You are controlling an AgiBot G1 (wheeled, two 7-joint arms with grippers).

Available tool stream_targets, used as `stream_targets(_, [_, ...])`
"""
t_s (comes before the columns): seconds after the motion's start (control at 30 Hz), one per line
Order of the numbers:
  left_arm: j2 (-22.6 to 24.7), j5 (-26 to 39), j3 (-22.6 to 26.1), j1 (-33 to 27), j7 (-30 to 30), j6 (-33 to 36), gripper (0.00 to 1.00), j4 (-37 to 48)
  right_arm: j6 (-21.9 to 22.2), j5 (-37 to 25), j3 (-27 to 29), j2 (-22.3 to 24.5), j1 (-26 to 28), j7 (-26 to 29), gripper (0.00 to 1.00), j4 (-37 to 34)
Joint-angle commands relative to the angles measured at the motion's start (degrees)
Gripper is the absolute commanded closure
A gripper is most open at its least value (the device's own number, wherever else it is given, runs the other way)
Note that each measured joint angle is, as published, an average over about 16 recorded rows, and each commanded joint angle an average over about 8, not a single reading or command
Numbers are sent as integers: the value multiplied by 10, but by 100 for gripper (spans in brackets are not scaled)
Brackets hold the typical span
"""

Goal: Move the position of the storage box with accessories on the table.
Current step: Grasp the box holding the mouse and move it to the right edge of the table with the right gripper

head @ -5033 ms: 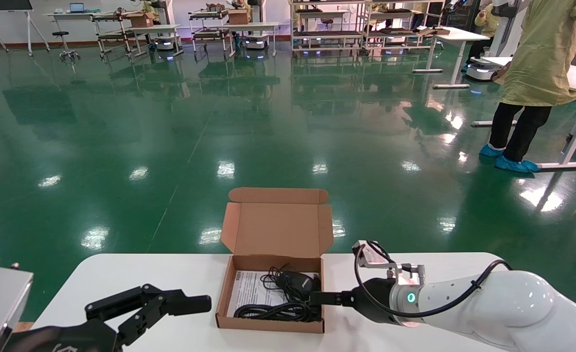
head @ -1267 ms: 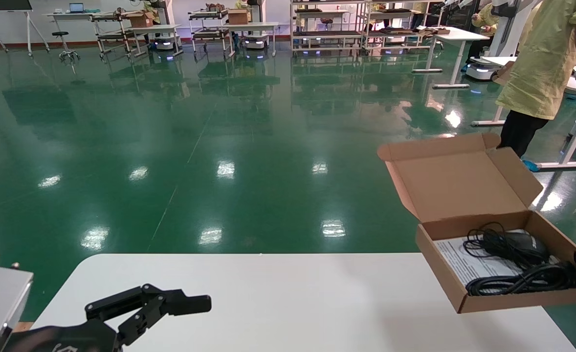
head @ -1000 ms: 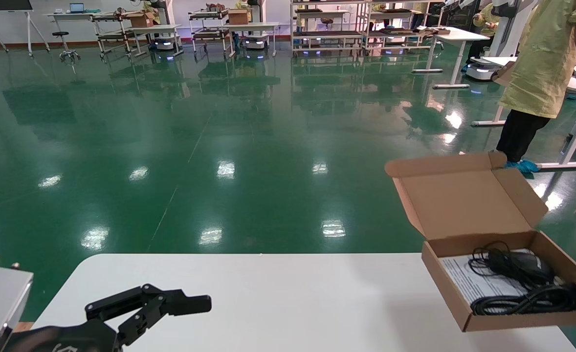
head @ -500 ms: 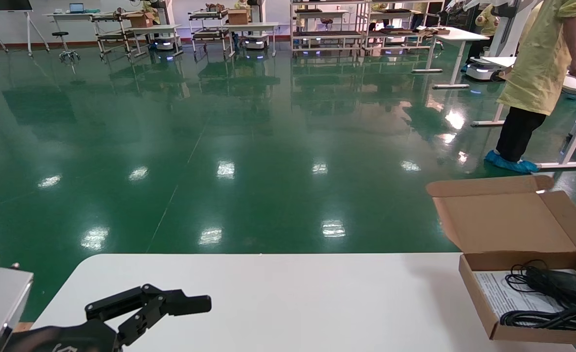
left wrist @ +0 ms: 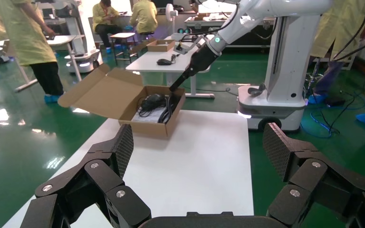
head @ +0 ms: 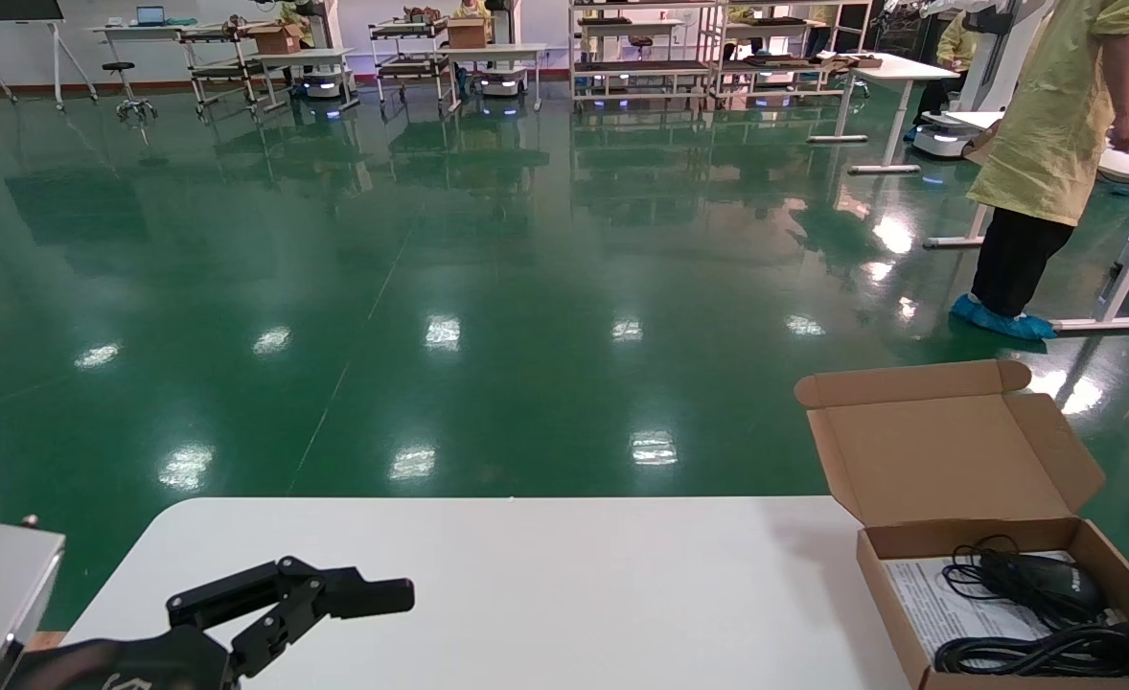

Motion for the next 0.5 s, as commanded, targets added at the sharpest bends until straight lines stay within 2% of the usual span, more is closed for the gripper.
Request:
stream_targets(0.03, [0, 0, 0, 0, 0, 0, 0, 0, 4, 3, 2, -3, -6, -2, 100, 2])
stream_targets(0.5, [0, 0, 0, 0, 0, 0, 0, 0, 31, 15, 11, -17, -37, -11, 100, 5])
